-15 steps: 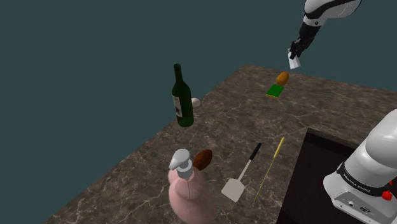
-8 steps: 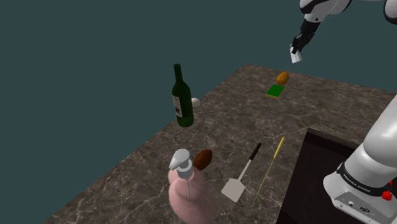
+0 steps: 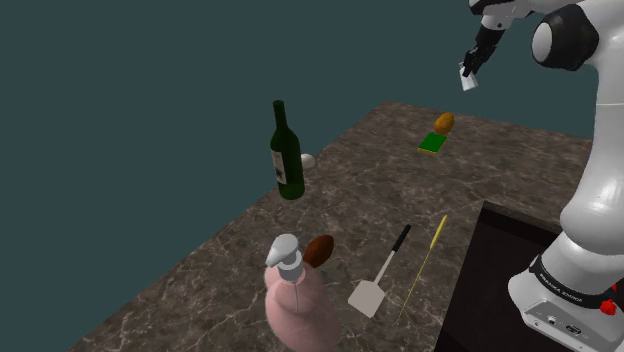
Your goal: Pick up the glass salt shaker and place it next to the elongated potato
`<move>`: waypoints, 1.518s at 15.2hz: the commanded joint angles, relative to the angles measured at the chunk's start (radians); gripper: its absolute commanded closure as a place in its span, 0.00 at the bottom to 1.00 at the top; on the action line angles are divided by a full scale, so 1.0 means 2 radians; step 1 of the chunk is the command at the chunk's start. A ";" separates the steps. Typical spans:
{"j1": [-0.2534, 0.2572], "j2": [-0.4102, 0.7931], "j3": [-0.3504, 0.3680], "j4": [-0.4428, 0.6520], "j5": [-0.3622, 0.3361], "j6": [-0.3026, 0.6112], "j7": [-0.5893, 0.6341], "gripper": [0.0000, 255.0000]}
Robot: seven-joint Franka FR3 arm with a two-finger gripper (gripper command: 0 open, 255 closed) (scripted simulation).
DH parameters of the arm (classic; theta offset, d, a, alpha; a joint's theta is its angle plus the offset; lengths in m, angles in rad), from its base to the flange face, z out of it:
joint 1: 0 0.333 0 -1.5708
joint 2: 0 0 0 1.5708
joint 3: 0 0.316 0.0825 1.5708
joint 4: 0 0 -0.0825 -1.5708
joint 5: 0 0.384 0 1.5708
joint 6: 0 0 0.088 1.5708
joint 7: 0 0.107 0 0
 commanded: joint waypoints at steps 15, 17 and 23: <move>-0.062 0.109 0.021 0.091 0.049 0.007 -0.030 1.00; -0.059 0.109 0.021 0.079 0.050 0.020 -0.033 1.00; -0.055 0.115 0.025 0.047 0.057 0.055 -0.043 1.00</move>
